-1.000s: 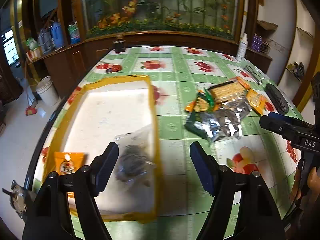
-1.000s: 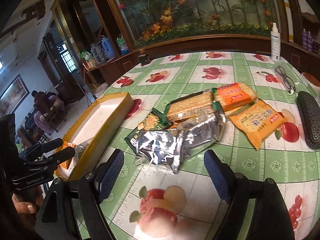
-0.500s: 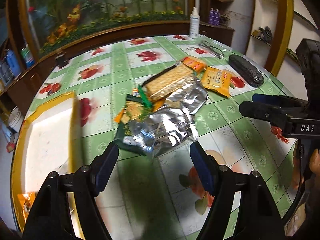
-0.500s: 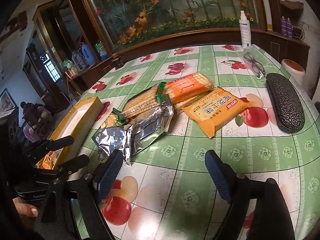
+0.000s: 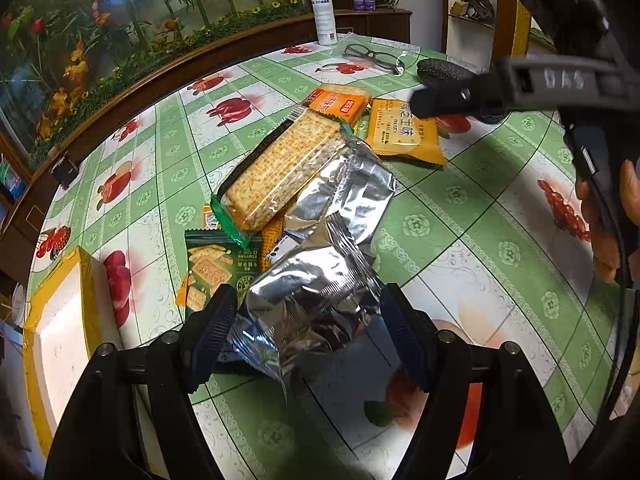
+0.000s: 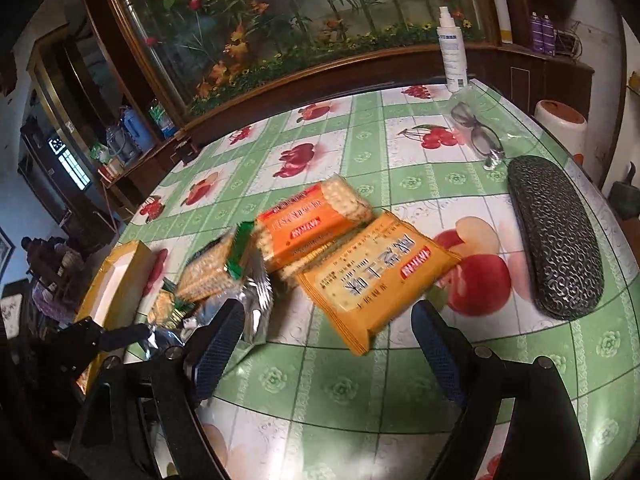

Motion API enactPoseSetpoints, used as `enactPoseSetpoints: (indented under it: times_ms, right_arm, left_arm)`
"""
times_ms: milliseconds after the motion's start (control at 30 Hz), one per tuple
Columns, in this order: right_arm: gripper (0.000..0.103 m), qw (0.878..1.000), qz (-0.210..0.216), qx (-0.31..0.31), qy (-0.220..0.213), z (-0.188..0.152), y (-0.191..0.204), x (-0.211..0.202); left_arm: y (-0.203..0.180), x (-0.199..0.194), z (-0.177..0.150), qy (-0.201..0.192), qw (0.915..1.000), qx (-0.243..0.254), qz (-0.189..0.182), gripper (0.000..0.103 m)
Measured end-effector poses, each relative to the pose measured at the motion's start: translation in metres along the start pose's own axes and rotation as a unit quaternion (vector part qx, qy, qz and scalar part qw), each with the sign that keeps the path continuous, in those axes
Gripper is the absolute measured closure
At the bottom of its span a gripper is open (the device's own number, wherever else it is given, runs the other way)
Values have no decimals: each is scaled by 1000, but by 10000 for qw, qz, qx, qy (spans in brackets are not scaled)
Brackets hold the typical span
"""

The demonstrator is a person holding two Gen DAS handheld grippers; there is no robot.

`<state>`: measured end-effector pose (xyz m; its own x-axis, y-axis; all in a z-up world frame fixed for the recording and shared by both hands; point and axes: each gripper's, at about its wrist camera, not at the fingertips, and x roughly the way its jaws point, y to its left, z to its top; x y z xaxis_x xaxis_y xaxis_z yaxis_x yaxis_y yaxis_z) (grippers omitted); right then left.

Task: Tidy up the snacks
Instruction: 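Grasp the silver foil bag with the left gripper, then grasp the green-wrapped cracker pack with the right gripper while the left holds the foil bag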

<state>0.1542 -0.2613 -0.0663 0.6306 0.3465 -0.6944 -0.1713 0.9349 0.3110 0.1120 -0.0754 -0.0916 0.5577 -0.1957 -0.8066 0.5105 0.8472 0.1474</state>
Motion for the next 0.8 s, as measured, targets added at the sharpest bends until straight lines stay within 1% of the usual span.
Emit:
enactPoseSetpoints:
  times_ms: [67, 133, 233, 367, 433, 533, 567, 633, 733, 767, 800]
  right_arm:
    - [16, 9995, 141, -271, -42, 6, 18, 4]
    - [16, 9971, 376, -656, -62, 11, 38, 11]
    - [16, 9903, 465, -1309, -79, 20, 64, 26]
    - [16, 9795, 862, -1819, 118, 35, 83, 52]
    - [16, 9707, 1043, -2130, 374, 37, 92, 68]
    - [14, 9552, 1040, -2712, 561, 28, 107, 80]
    - [15, 9515, 1100, -2798, 657, 27, 109, 81]
    - [16, 9453, 1217, -2880, 926, 21, 110, 83]
    - [19, 9372, 1173, -3051, 1219, 5, 107, 80]
    - [19, 9358, 1154, -3101, 1218, 2, 106, 77]
    - [19, 9359, 1111, -3167, 1074, 0, 107, 71]
  left_arm:
    - [0, 4, 2, 22, 10000, -38, -46, 30]
    - [1, 8, 4, 58, 9998, -140, -116, 30]
    - [3, 11, 5, 72, 9993, -319, -183, 30]
    - [11, 13, 1, 76, 9968, -695, -381, 29]
    - [13, 13, -1, 74, 9957, -813, -444, 30]
    - [15, 11, -5, 119, 9947, -914, -460, 29]
    - [16, 10, -6, 128, 9942, -952, -482, 29]
    - [20, 9, -11, 202, 9919, -1081, -643, 29]
    - [27, 8, -24, 392, 9847, -1349, -1027, 29]
    - [31, 5, -28, 354, 9828, -1458, -1079, 29]
    - [35, 0, -31, 283, 9813, -1562, -1087, 29]
